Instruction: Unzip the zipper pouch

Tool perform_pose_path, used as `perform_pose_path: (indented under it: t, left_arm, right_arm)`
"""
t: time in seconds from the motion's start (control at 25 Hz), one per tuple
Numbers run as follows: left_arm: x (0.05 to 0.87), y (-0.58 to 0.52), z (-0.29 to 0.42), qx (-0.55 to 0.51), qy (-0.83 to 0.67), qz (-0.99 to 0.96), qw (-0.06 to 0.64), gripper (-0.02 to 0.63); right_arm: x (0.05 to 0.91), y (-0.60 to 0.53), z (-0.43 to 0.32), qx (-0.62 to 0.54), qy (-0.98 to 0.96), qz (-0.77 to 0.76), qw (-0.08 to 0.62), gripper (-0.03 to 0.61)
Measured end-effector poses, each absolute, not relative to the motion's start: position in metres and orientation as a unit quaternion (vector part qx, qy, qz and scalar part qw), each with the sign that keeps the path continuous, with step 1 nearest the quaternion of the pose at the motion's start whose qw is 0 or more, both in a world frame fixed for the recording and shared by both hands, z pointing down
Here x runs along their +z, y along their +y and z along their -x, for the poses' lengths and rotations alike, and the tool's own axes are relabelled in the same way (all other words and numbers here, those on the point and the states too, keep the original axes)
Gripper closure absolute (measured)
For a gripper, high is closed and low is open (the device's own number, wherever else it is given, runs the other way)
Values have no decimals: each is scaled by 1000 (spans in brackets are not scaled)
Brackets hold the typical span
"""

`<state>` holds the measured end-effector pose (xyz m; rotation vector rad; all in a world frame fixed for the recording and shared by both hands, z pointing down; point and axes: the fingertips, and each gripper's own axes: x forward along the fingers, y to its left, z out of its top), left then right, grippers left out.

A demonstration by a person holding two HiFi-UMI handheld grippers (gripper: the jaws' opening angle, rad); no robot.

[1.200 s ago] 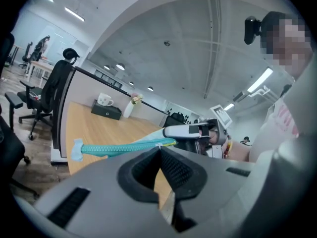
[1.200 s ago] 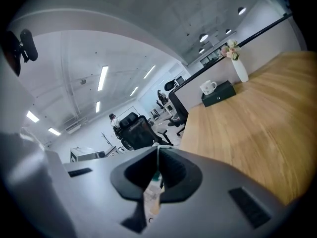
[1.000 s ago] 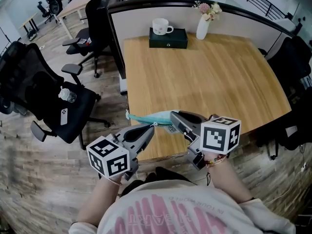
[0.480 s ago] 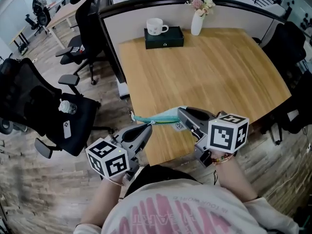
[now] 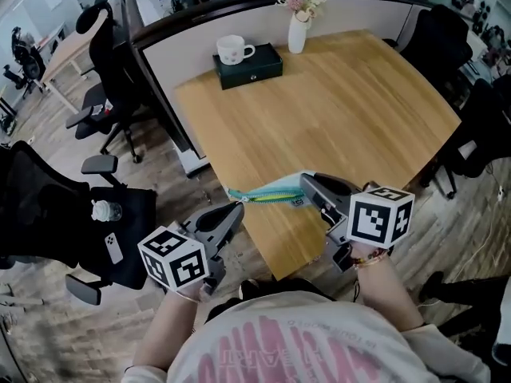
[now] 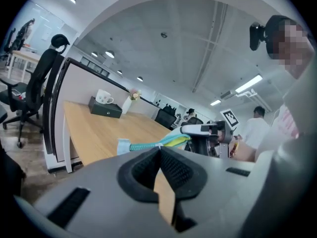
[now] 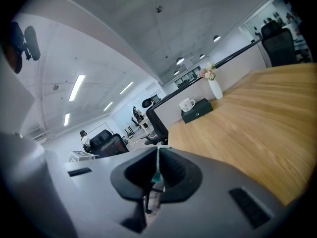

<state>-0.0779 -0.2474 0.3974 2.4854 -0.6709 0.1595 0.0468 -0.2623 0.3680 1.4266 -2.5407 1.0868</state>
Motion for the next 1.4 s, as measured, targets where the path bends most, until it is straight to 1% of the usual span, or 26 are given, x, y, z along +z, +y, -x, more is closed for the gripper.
perform_pose_path:
  t: [0.36,0.88,1.16,1.24,1.28,1.4]
  left_arm:
    - [399,-265,92,57,-207,-936,278,611]
    - [396,-274,104,62,-177,-948,258,609]
    - [393,-279,110,58,-191,-948,249,604]
    - [396,-282,114,60,-206,-945,245,593]
    - [397,-284,117,61,-215,-943,245,611]
    - [396,-284,122,51,-217,-942,250,611]
  right_arm:
    - [358,-263,-56,332,-783,-526,-2,572]
    - [348,-252,-61,322,-754,-571,-41,572]
    - [339,-242,-52,325,-746,-575,-86,571]
    - [337,-238,-53,320,-742,-580,-101,571]
    - [335,-235,-55,316,-738,-586,-109,571]
    - [329,-230,-66,301,-722,-609,-129,571]
